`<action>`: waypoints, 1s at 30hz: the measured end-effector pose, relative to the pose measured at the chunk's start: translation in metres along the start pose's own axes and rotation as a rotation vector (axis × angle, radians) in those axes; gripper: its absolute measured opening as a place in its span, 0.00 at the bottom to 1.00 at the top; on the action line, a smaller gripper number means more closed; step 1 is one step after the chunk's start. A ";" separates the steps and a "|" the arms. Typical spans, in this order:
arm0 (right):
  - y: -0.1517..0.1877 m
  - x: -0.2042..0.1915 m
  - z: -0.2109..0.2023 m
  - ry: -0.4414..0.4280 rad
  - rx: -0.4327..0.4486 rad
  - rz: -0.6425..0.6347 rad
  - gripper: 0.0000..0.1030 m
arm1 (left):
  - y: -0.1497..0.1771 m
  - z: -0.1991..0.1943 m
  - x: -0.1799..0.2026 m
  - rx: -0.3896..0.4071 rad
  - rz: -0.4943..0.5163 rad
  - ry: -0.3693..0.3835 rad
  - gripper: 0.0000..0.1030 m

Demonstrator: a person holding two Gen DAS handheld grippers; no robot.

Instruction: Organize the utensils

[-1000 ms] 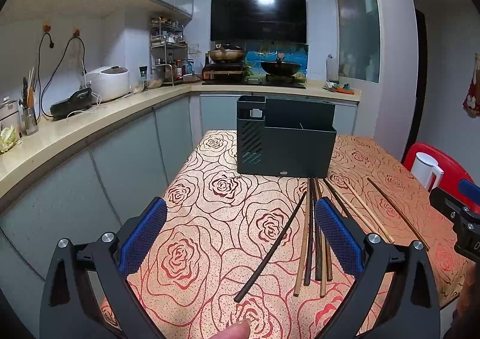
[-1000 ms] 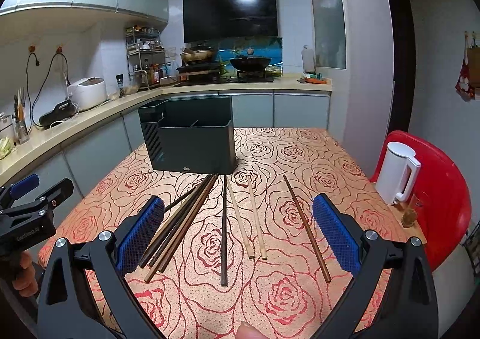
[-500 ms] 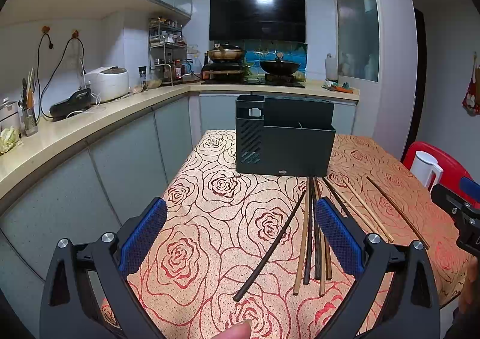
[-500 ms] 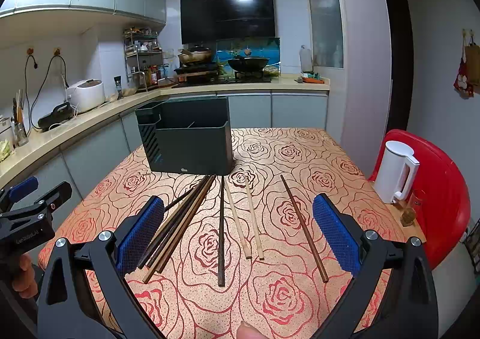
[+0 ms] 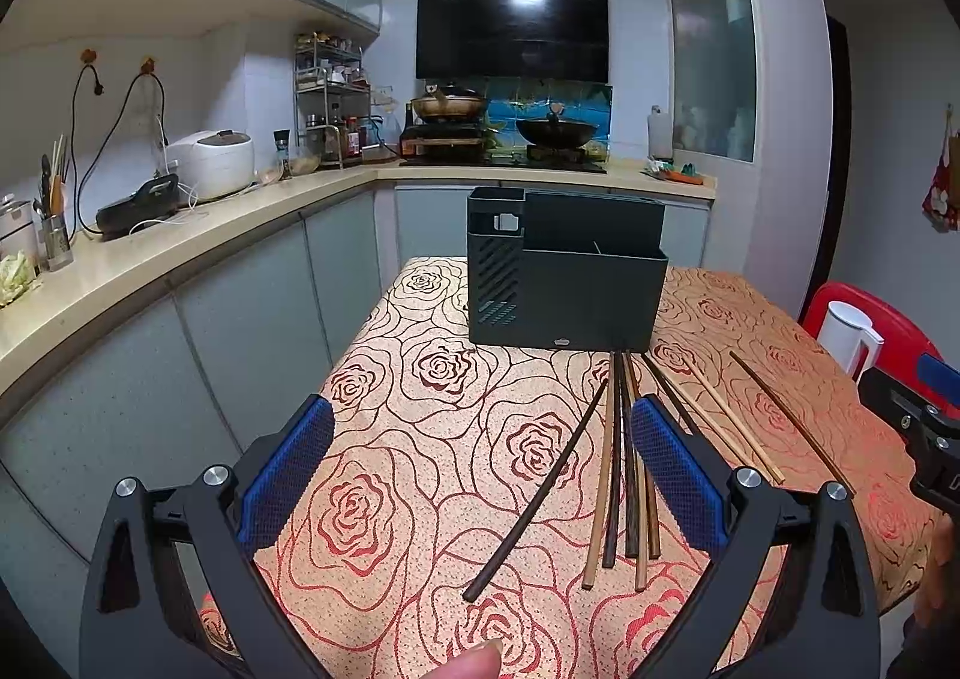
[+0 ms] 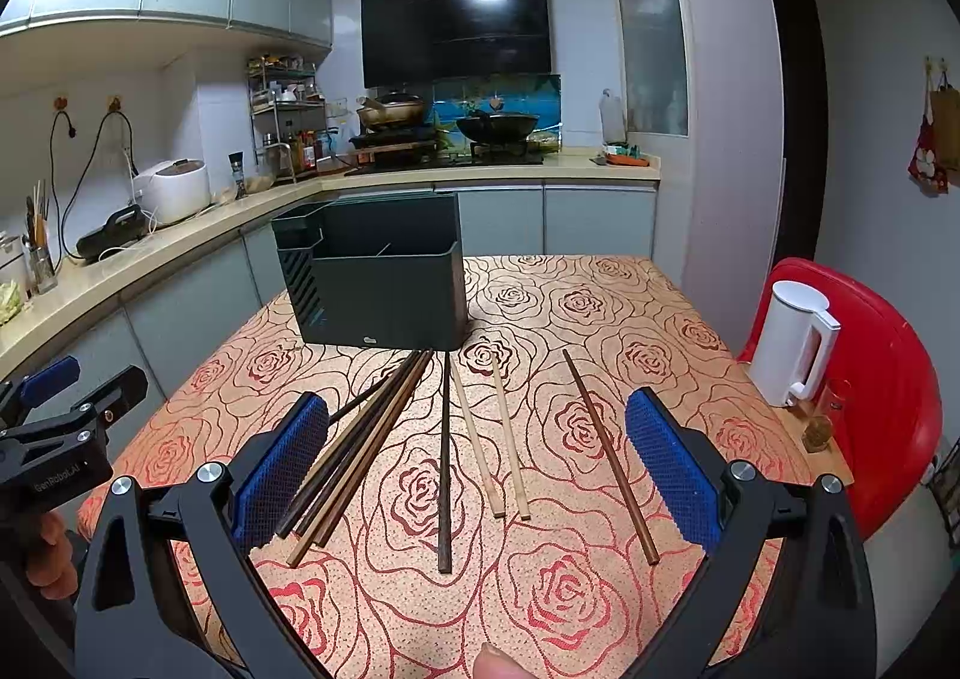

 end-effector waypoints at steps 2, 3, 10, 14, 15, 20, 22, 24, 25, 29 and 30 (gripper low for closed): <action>0.000 0.000 0.000 0.000 0.001 -0.001 0.94 | 0.000 0.000 0.000 0.001 0.002 0.000 0.93; 0.000 0.000 0.000 0.001 0.001 -0.001 0.94 | 0.000 0.000 0.000 0.002 0.002 -0.001 0.93; -0.001 -0.001 0.000 0.002 0.000 -0.001 0.94 | 0.000 0.001 0.000 -0.003 0.002 0.002 0.93; -0.001 0.000 0.000 0.002 0.000 -0.001 0.94 | 0.000 0.000 0.000 0.001 0.004 0.002 0.93; -0.001 0.000 0.000 0.002 0.000 -0.002 0.94 | 0.000 0.000 0.001 0.002 0.005 0.002 0.93; 0.000 0.001 0.000 0.003 -0.002 -0.001 0.94 | 0.001 0.000 -0.001 -0.001 0.004 0.003 0.93; 0.000 0.000 0.000 0.004 -0.002 -0.002 0.94 | 0.002 0.000 -0.001 -0.002 0.005 0.004 0.93; 0.000 0.001 0.001 0.003 -0.003 -0.002 0.94 | 0.003 0.001 -0.001 -0.003 0.008 0.004 0.93; 0.001 0.001 0.001 0.002 -0.005 -0.002 0.94 | 0.003 0.001 -0.001 -0.004 0.009 0.005 0.93; 0.003 0.005 0.003 0.008 -0.010 -0.004 0.94 | 0.005 0.004 -0.004 -0.009 0.024 0.006 0.93; 0.003 0.006 0.003 0.013 -0.009 -0.005 0.94 | 0.006 0.007 -0.006 -0.014 0.029 0.008 0.93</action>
Point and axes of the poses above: each gripper's, at about its wrist camera, not at the fingertips, and z roughly the way its jaws point, x to its right, y to its underside, the point moved 9 cm from there along z, roughly the way its jaws point, and after that the axes turned 8 degrees about -y, right-handed, at the moved point
